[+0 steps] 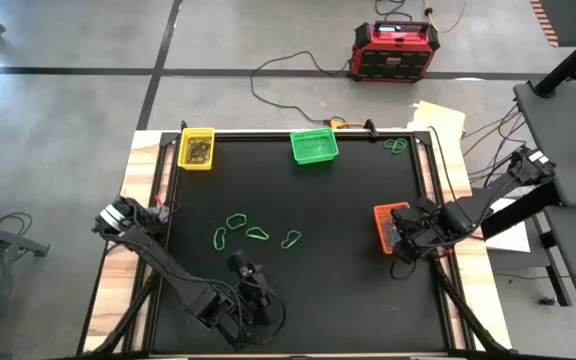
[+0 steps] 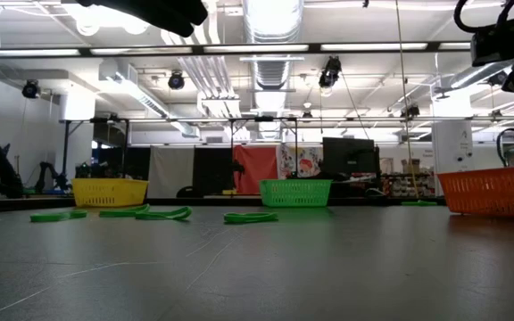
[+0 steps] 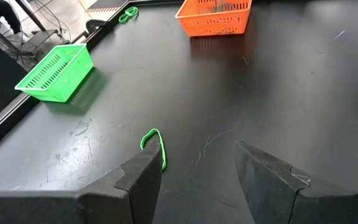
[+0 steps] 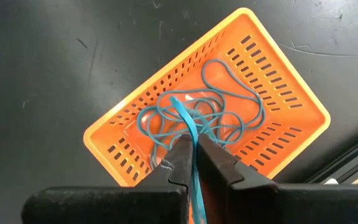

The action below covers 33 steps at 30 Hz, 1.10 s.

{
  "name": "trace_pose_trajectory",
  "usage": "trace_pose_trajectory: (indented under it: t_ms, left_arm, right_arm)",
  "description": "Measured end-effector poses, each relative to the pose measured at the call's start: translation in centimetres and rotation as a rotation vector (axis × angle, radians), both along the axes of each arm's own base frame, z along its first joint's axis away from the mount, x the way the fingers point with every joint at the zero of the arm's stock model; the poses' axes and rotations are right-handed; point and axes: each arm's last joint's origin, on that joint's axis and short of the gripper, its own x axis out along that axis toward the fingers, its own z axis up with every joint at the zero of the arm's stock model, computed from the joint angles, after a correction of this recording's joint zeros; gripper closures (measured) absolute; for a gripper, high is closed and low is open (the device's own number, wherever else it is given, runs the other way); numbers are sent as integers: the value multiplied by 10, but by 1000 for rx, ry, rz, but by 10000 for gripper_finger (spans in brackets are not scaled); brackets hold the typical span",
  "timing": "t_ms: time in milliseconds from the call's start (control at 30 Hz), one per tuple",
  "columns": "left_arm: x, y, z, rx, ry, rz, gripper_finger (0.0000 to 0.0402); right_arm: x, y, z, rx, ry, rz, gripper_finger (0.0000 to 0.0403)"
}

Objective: Sort rubber bands into baskets
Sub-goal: Put the blue rubber band into the orange bin

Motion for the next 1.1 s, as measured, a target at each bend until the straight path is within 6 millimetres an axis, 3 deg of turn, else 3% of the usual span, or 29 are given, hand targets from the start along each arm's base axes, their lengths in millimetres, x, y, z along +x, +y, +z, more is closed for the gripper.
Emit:
trace_pose_trajectory:
  t_ms: [533,867,1100]
  left_arm:
    - [0,0,0,8,4,-3,217]
    - [1,1,0,10,-8,5,217]
    - [4,-1,29,85,5,-25,228]
  right_arm:
    - [-1,0,-4,3,3,-17,390]
    - [-1,-6,-40,-30,-75,-143,390]
    - [-2,-17,-49,-33,-34,-206,355]
